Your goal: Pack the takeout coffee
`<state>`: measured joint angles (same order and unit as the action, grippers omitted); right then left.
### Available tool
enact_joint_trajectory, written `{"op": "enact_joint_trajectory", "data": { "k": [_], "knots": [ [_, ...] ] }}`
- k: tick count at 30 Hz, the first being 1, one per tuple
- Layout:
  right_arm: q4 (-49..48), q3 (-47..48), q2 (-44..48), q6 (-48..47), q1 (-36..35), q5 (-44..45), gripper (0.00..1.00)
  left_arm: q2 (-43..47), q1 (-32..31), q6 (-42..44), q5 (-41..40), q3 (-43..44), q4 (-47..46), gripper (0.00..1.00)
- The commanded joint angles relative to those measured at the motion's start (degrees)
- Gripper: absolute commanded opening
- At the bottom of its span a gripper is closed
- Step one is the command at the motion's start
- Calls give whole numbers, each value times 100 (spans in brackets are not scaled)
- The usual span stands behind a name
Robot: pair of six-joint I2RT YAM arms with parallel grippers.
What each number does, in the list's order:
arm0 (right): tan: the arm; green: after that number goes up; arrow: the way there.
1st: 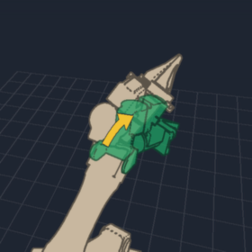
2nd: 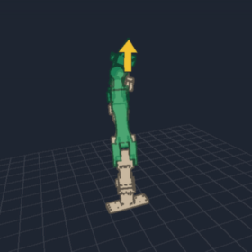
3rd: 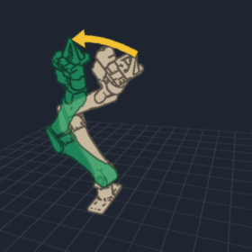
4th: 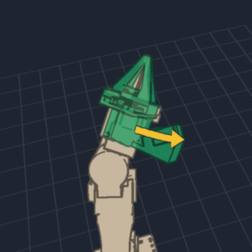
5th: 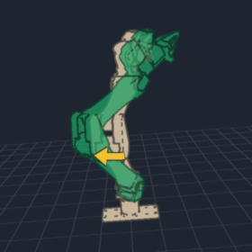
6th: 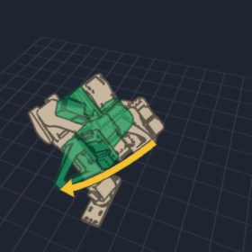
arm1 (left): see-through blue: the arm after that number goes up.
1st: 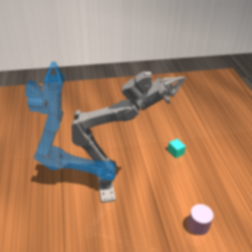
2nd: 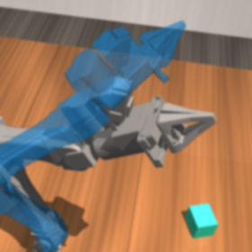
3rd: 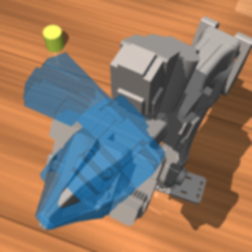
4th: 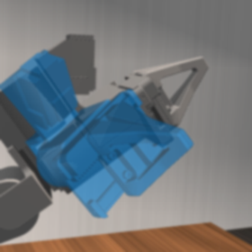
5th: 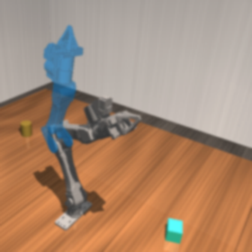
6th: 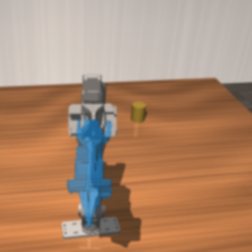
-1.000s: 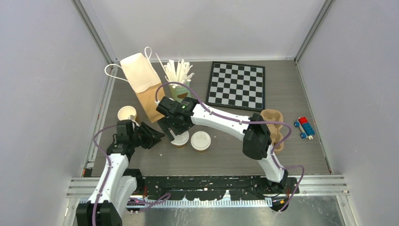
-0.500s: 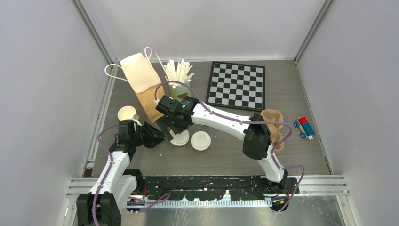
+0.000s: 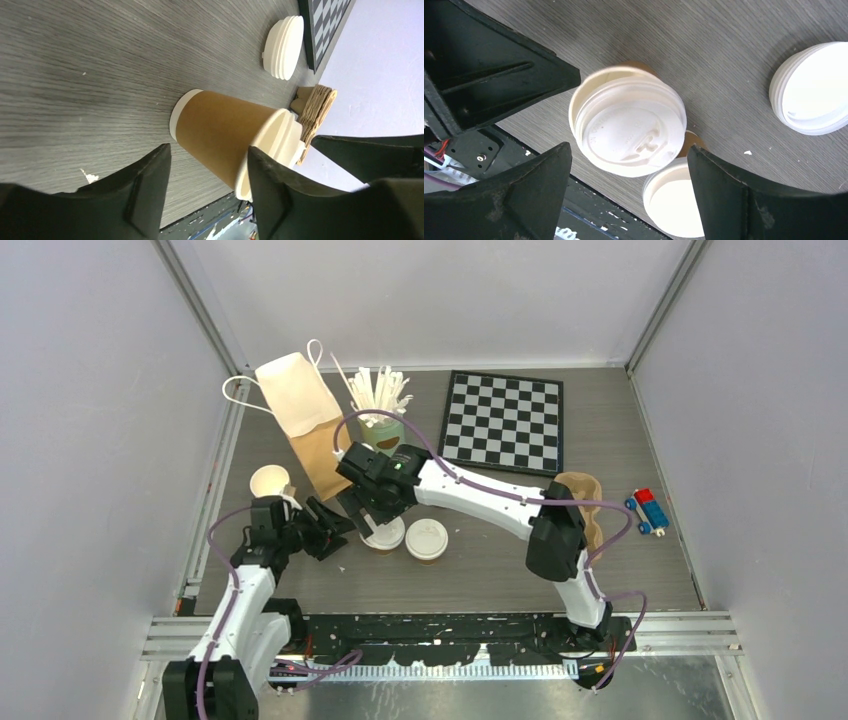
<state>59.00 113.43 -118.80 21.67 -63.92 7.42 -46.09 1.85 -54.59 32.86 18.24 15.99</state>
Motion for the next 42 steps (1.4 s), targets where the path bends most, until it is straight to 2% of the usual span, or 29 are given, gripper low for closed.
{"op": "enact_joint_trajectory", "data": {
  "k": [1, 4, 7, 15, 23, 33, 39, 42],
  "knots": [
    [-395, -326, 720, 152, -7, 178, 89, 383, -18, 326, -376, 511, 762, 63],
    [-660, -656, 992, 190, 30, 200, 87, 589, -18, 526, -405, 696, 938, 76],
    [-954, -977, 1275, 205, 71, 244, 86, 724, -22, 601, -241, 720, 889, 83],
    [-1382, -1472, 1609, 271, 221, 283, 84, 290, -97, 963, 449, 749, 567, 86],
    [-1598, -1803, 1726, 319, 325, 245, 84, 140, -891, 965, -49, 879, 392, 90],
    [-2056, -2351, 1935, 472, 603, -131, 78, -152, -1332, 1152, -695, 993, 376, 88],
    [-2279, -2509, 1903, 520, 718, -417, 74, -186, -1391, 1340, -948, 1107, 560, 83],
    [-2297, -2502, 1826, 528, 726, -504, 72, -150, -1393, 1387, -1047, 1130, 622, 76]
  ]
}}
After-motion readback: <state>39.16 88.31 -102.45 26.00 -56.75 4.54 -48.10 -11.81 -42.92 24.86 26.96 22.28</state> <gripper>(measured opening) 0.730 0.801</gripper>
